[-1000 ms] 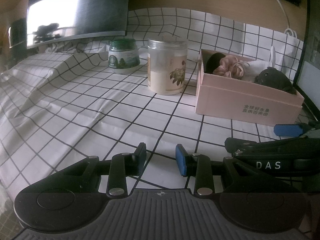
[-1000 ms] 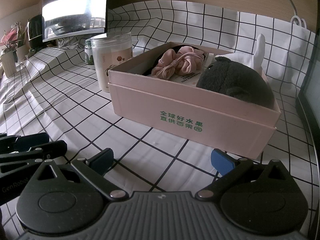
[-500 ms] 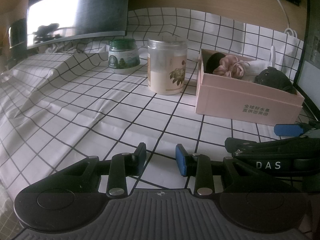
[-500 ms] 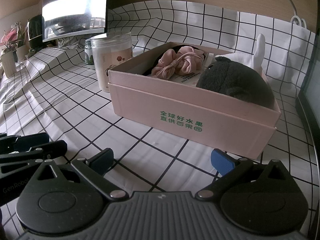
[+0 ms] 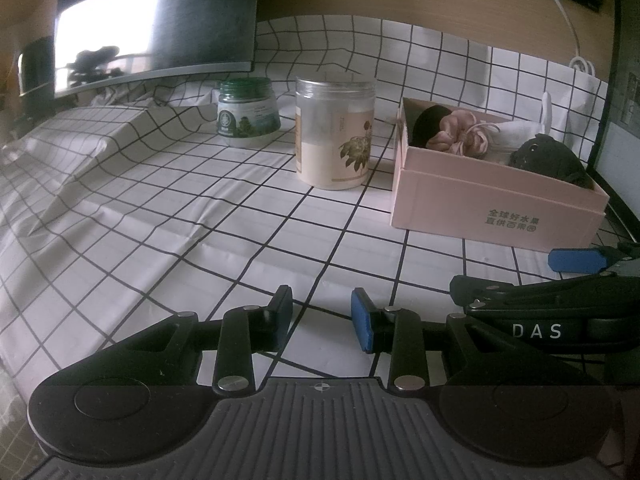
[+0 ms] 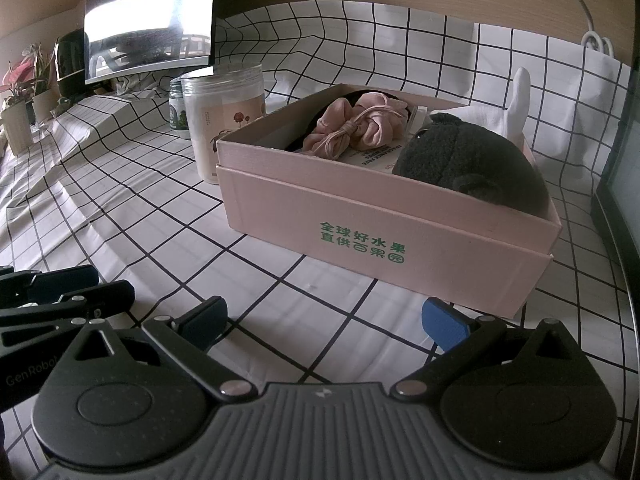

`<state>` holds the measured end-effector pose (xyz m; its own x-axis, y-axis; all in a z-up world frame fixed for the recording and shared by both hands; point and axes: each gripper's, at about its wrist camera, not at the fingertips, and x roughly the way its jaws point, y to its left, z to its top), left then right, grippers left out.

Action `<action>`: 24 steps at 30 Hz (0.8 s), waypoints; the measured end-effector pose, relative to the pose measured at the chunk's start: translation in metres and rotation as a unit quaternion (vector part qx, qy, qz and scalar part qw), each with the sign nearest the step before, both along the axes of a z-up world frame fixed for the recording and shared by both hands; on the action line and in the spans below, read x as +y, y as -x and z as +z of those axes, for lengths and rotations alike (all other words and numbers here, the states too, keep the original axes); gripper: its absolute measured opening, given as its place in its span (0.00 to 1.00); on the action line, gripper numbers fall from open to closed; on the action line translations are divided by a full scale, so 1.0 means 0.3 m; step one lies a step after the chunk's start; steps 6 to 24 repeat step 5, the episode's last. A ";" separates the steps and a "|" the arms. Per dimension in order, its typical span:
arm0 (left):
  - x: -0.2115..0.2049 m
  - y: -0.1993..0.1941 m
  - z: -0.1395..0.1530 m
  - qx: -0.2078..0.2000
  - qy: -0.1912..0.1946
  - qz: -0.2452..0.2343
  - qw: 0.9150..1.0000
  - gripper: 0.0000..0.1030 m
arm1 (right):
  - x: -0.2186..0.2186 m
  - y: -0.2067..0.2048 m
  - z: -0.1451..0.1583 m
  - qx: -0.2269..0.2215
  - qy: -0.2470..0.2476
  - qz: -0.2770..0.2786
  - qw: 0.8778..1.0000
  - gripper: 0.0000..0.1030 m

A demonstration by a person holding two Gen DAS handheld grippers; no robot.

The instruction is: Organize soft objects

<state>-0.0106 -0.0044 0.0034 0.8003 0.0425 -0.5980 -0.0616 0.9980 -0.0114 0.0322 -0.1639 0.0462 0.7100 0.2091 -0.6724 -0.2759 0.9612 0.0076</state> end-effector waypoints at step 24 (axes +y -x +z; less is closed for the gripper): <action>-0.009 0.000 0.001 0.002 -0.006 0.004 1.000 0.35 | 0.000 0.001 0.000 0.000 0.000 0.000 1.000 1.00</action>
